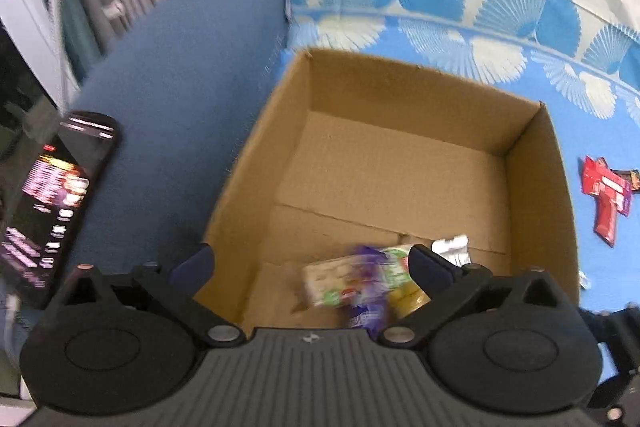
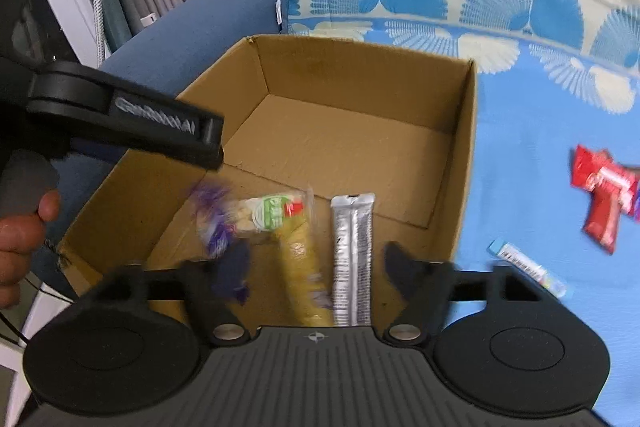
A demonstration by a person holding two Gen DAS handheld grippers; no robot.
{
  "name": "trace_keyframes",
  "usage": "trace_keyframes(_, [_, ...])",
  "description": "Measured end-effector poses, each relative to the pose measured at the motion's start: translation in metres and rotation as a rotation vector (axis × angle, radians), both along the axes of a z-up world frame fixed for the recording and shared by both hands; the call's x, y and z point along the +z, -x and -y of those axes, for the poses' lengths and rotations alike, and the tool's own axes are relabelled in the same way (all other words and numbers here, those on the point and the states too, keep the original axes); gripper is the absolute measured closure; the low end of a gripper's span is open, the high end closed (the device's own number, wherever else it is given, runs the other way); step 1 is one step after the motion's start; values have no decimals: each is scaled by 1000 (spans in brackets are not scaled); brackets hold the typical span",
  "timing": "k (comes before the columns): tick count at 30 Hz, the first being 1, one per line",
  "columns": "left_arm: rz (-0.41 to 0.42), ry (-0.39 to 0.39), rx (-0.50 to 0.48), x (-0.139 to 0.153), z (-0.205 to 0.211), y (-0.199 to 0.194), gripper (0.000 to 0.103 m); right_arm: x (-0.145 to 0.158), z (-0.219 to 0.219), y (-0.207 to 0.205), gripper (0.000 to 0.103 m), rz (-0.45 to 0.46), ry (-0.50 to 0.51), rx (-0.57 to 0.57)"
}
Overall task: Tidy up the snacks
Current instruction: 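Open both tools to drop the purple and yellow bars into the box, then lift both tools away from the box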
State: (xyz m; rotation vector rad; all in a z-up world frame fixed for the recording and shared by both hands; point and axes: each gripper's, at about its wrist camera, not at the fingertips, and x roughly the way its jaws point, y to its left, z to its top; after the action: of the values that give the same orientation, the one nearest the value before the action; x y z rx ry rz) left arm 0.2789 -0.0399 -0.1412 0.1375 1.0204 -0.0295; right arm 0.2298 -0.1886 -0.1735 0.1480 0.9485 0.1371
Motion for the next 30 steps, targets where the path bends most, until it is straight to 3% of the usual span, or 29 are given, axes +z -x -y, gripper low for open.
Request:
trace_keyframes(3, [-30,-21,8,3,-11,14,0,10,-2,15,15,14,18,26])
trace_keyframes(8, [-59,-20,35,8,-29,57,0,25,0,52,13,3,-3,-20])
trace_keyframes(21, [11,16,-1,52,-29,157,0,84,-11,158,5,93,-10,-116])
trace_keyframes(30, [69,12,-4,70,-26,207,0,104,-10,197,2,162,-11,-126])
